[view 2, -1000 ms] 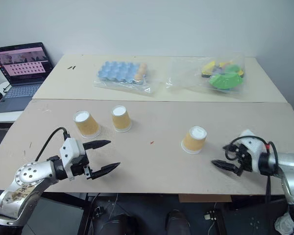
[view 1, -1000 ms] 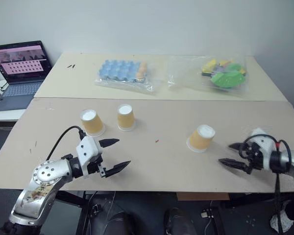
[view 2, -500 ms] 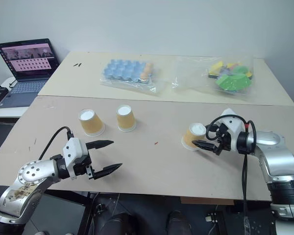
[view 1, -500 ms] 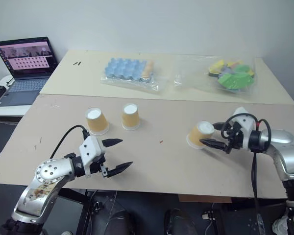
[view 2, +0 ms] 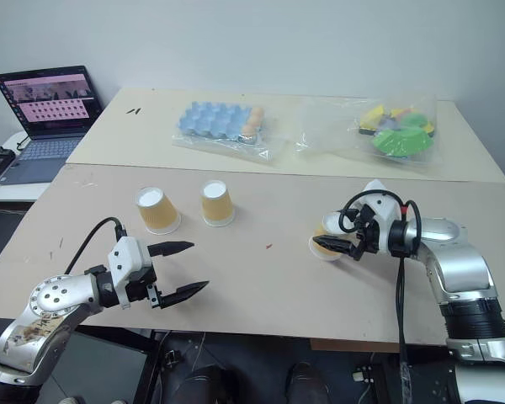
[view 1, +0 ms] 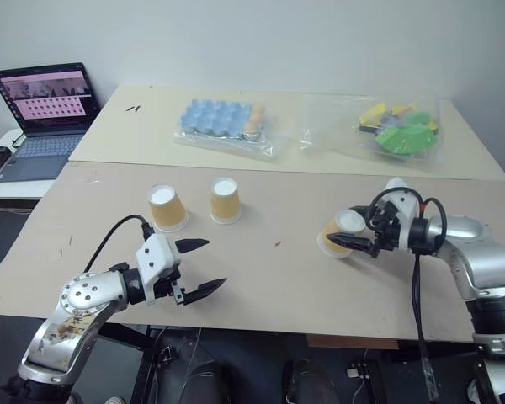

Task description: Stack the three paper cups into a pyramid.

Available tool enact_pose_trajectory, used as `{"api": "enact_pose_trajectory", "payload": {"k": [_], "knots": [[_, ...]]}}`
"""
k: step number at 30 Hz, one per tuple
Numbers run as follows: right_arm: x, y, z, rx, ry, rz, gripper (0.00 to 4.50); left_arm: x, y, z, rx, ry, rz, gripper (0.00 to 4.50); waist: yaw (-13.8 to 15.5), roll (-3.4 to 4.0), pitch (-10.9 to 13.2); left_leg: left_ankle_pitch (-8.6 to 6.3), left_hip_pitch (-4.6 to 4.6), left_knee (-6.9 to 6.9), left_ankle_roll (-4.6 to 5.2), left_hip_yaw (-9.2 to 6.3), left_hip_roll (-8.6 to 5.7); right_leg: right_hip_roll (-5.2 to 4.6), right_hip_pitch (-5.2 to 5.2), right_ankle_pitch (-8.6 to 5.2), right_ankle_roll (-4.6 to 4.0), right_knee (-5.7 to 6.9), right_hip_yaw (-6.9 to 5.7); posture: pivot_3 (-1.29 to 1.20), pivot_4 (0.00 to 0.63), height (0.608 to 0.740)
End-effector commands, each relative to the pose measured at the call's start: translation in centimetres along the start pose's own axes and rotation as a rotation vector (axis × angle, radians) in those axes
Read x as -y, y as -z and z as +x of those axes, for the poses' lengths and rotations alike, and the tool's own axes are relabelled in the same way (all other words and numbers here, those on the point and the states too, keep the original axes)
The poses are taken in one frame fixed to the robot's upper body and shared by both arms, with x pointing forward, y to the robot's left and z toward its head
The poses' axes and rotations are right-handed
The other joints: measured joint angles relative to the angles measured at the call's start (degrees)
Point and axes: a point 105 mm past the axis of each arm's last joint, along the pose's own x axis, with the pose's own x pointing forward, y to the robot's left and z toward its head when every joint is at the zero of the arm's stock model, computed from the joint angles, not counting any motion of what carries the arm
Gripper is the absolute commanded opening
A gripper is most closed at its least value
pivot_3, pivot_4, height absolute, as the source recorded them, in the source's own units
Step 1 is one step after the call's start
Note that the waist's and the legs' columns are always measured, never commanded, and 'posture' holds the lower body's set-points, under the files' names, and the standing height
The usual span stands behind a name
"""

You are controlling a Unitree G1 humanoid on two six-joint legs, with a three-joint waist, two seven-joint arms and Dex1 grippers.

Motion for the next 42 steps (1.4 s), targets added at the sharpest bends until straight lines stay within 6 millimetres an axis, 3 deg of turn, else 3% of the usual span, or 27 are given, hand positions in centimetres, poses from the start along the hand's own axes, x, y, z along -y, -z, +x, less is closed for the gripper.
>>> {"api": "enact_pose_trajectory", "payload": {"k": [1, 7, 8, 14, 17, 20, 23, 32, 38, 39, 42], "knots": [[0.4, -1.4, -0.2, 0.038, 0.016, -0.034, 4.5, 0.0, -1.1, -0.4, 0.016, -0.006, 0.052, 4.46, 0.0, 0.0, 0.0, 0.0, 0.0, 0.0, 0.0, 0.0, 0.0, 0.0, 0.0, 0.0, 0.0, 0.0, 0.0, 0.0, 0.15, 0.735], [-0.1, -2.4, 0.3, 0.07, -0.006, -0.052, 2.77, 0.0, -0.9, -0.4, 0.009, -0.007, 0.049, 4.5, -0.1, 0.0, 0.0, 0.0, 0.0, 0.0, 0.0, 0.01, 0.0, 0.0, 0.0, 0.0, 0.0, 0.01, 0.0, 0.0, 0.15, 0.735], [-0.2, -3.0, 0.5, 0.087, -0.015, -0.056, 2.67, 0.0, -0.9, -0.4, 0.009, -0.006, 0.049, 4.5, -0.2, 0.0, 0.0, 0.0, 0.0, 0.0, 0.0, 0.0, 0.0, 0.0, 0.0, 0.0, 0.0, 0.01, 0.01, 0.0, 0.15, 0.735], [-2.7, -7.6, 2.3, 0.184, -0.149, -0.127, 2.67, 0.0, -0.7, -0.5, 0.007, -0.01, 0.048, 4.5, -0.9, 0.0, 0.0, 0.0, 0.01, 0.0, 0.0, 0.02, 0.02, 0.01, -0.03, 0.0, 0.0, 0.05, 0.02, 0.0, 0.15, 0.735], [-4.6, -9.0, 3.6, 0.204, -0.244, -0.156, 2.67, 0.0, -0.7, -0.5, 0.004, -0.012, 0.046, 4.5, -1.0, 0.01, 0.0, 0.0, 0.0, 0.0, 0.0, 0.02, 0.03, 0.01, -0.03, 0.0, 0.0, 0.06, 0.02, 0.0, 0.15, 0.735], [-7.3, -9.5, 5.8, 0.192, -0.37, -0.197, 2.67, 0.2, -0.6, -0.5, 0.004, -0.017, 0.044, 4.5, -1.1, 0.0, 0.0, 0.0, -0.01, 0.0, 0.0, 0.02, 0.02, 0.01, -0.03, 0.0, 0.0, 0.03, 0.0, 0.0, 0.15, 0.735], [-9.2, -8.8, 7.8, 0.157, -0.465, -0.224, 2.67, 0.2, -0.7, -0.6, 0.005, -0.027, 0.043, 4.5, -1.1, 0.0, 0.0, 0.0, -0.01, 0.0, -0.01, 0.03, 0.02, 0.02, -0.06, 0.0, -0.01, 0.06, 0.01, 0.0, 0.15, 0.735], [-9.3, -8.1, 10.4, 0.109, -0.5, -0.255, 2.67, 0.5, -0.6, -0.7, 0.004, -0.043, 0.039, 4.5, -1.1, 0.0, 0.0, 0.0, -0.06, 0.04, -0.01, 0.03, 0.0, 0.03, -0.07, 0.01, -0.01, 0.06, -0.04, 0.0, 0.15, 0.735], [-8.5, -8.0, 10.5, 0.109, -0.482, -0.261, 2.67, 0.3, -0.7, -0.8, 0.003, -0.059, 0.042, 4.5, -1.1, 0.0, 0.0, 0.0, -0.07, 0.03, -0.01, 0.06, 0.0, 0.05, -0.08, 0.01, 0.0, 0.05, -0.03, 0.0, 0.15, 0.735], [-8.5, -8.1, 10.4, 0.116, -0.482, -0.259, 3.69, 0.3, -0.7, -0.8, 0.003, -0.059, 0.042, 4.5, -1.1, 0.0, 0.0, 0.0, -0.07, 0.03, -0.02, 0.07, 0.0, 0.05, -0.08, 0.01, -0.01, 0.05, -0.03, 0.0, 0.15, 0.735], [-8.6, -8.5, 9.8, 0.141, -0.484, -0.257, 4.46, 0.4, -0.7, -0.8, 0.004, -0.06, 0.043, 4.5, -1.1, 0.0, 0.0, 0.0, -0.07, 0.03, -0.02, 0.07, 0.0, 0.05, -0.09, 0.01, -0.01, 0.06, -0.03, 0.0, 0.15, 0.735]]}}
